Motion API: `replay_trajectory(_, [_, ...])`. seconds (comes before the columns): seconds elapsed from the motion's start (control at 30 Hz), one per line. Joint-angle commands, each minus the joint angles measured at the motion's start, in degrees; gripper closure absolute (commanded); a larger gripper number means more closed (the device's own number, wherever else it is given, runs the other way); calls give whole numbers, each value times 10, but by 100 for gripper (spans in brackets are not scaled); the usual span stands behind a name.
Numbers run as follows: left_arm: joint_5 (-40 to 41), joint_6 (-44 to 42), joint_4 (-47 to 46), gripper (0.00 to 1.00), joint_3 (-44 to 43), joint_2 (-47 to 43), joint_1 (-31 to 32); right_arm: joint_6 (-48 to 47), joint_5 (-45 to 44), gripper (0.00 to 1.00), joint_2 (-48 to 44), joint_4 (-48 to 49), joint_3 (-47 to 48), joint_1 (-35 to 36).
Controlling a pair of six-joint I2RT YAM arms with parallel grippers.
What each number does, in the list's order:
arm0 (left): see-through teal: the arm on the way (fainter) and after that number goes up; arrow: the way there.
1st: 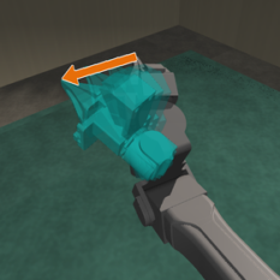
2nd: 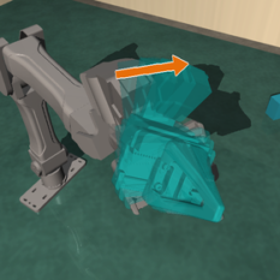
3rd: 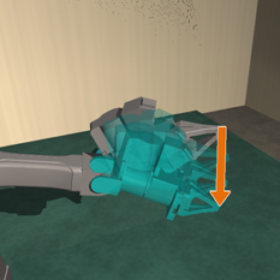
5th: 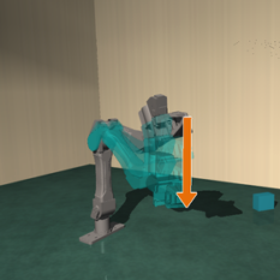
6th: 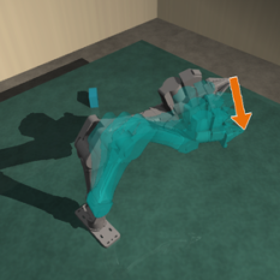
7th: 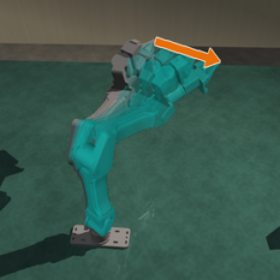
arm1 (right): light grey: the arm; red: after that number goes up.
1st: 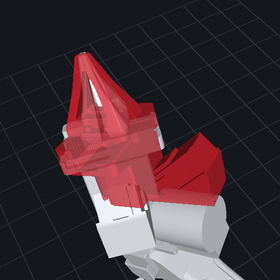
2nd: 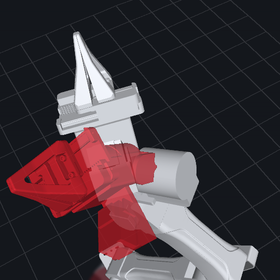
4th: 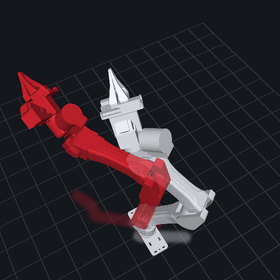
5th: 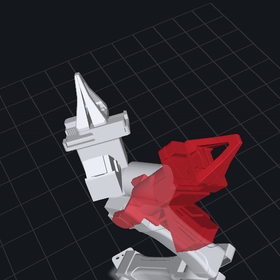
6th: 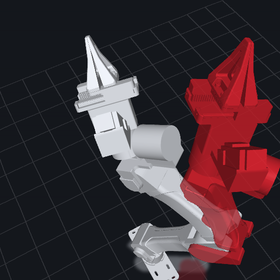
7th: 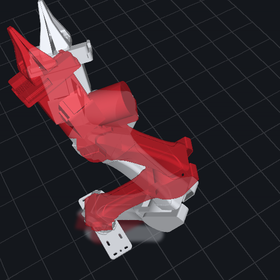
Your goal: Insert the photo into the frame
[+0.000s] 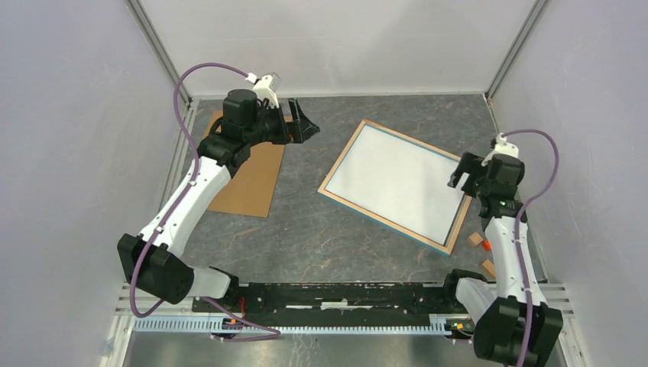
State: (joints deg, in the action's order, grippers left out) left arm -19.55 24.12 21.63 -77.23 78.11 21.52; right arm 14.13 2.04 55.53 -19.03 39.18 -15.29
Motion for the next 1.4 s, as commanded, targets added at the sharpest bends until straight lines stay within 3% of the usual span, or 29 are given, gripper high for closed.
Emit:
replay_trajectory(0.0, [47, -8, -38, 0, 18, -12, -2, -15, 9, 7, -6, 11, 3, 97])
replay_trajectory(0.17, [180, -33, 27, 2, 35, -1, -8, 73, 126, 7, 39, 121, -24, 252])
replay_trajectory(0.27, [207, -32, 59, 1, 73, -26, -40, 136, 147, 7, 71, 228, -47, 340])
replay_trajectory(0.47, [288, -15, 94, 0, 148, -77, -184, 219, 164, 8, 214, 386, -16, 457])
replay_trajectory(0.63, [406, -13, 81, 0, 148, -8, -270, 287, 178, 10, 343, 483, 59, 516])
replay_trajectory(0.73, [435, -20, 65, 0, 99, 86, -302, 308, 191, 12, 431, 531, 124, 545])
replay_trajectory(1.0, [349, -81, 36, 0, -60, 277, -338, 365, 230, 10, 621, 621, 275, 570])
replay_trajectory(1.17, [187, -86, -4, 0, -124, 355, -384, 368, 233, 8, 691, 599, 352, 572])
replay_trajectory(1.37, [166, -86, 20, 0, -189, 429, -388, 386, 226, 6, 755, 606, 407, 571])
